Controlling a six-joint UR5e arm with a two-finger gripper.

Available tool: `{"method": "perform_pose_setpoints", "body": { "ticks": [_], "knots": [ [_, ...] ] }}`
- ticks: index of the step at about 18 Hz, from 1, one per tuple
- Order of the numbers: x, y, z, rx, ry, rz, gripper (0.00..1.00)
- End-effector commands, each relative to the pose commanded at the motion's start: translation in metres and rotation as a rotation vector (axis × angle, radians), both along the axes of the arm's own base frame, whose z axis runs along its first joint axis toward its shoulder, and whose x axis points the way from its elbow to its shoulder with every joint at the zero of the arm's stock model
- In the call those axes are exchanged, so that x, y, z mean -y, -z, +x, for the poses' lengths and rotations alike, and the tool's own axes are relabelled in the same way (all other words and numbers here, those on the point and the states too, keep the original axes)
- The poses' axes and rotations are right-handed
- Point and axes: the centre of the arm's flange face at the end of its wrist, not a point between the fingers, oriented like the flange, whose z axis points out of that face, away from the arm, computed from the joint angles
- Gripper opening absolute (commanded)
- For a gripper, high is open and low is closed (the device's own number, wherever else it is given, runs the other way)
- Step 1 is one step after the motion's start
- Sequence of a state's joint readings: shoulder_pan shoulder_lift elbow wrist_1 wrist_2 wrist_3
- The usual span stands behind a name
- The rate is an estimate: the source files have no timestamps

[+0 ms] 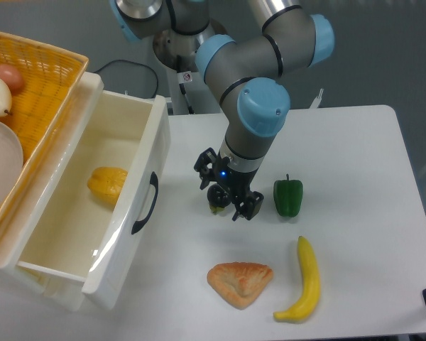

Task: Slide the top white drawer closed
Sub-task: 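Lower the gripper beside the open white drawer's front panel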

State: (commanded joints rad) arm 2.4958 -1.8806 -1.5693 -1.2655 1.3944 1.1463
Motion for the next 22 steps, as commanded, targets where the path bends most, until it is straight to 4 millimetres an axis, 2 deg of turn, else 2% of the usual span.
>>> {"method": "perform_pose_setpoints", "body": {
  "ticks": [2, 9, 14, 22],
  "knots": [
    [-0.003, 0.003, -0.005, 0.02, -0.164, -0.021, 1.0],
    [-0.015, 0.002, -0.005, 0.05, -0.367, -0.037, 1.0],
    [-0.037, 0.014, 0.006, 0.047, -0.456, -0.045, 1.0],
    [-0.044, 0.018, 0.011, 0.048, -0.479, -0.045, 1.0]
  ]
}}
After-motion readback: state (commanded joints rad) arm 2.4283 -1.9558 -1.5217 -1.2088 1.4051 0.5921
